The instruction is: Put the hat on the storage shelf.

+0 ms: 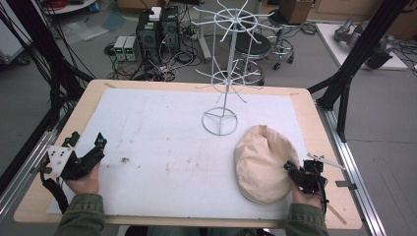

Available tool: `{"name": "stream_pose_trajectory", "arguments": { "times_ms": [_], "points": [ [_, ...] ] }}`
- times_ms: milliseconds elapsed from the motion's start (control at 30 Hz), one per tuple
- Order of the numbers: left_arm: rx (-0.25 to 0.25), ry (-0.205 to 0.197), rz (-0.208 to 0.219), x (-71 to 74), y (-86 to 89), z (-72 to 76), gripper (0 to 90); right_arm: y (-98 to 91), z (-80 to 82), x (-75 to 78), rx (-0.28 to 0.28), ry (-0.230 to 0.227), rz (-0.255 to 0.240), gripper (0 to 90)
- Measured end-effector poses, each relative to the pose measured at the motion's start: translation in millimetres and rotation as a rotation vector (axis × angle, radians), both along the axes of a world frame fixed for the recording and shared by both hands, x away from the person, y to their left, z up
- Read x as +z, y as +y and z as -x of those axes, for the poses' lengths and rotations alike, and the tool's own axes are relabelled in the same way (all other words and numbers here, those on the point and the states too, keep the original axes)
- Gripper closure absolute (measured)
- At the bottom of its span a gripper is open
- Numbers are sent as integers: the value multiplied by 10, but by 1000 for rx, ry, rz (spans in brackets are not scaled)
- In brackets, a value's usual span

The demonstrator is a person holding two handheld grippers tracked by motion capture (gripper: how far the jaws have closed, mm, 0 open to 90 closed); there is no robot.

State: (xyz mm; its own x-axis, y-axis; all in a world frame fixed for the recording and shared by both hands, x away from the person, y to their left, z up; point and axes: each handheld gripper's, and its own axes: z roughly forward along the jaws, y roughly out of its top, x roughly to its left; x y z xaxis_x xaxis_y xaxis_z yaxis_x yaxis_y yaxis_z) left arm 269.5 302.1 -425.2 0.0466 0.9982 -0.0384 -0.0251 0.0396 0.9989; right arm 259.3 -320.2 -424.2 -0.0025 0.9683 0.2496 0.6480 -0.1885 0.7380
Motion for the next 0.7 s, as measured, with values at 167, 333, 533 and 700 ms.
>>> {"name": "stream_pose_trajectory", "arguments": {
  "times_ms": [167, 333, 533, 700],
  "points": [
    [-1, 0, 2, 0, 0, 0, 237, 23, 19, 30, 5, -26, 11, 826],
    [-2, 0, 2, -1, -1, -1, 238, 39, 39, 56, 8, -51, 18, 825],
    [-3, 1, 3, -1, -2, -1, 238, 65, 59, 88, 20, -90, 45, 824],
    [-3, -1, 4, -2, -2, -3, 238, 93, 89, 129, 24, -130, 50, 825]
  ]
}}
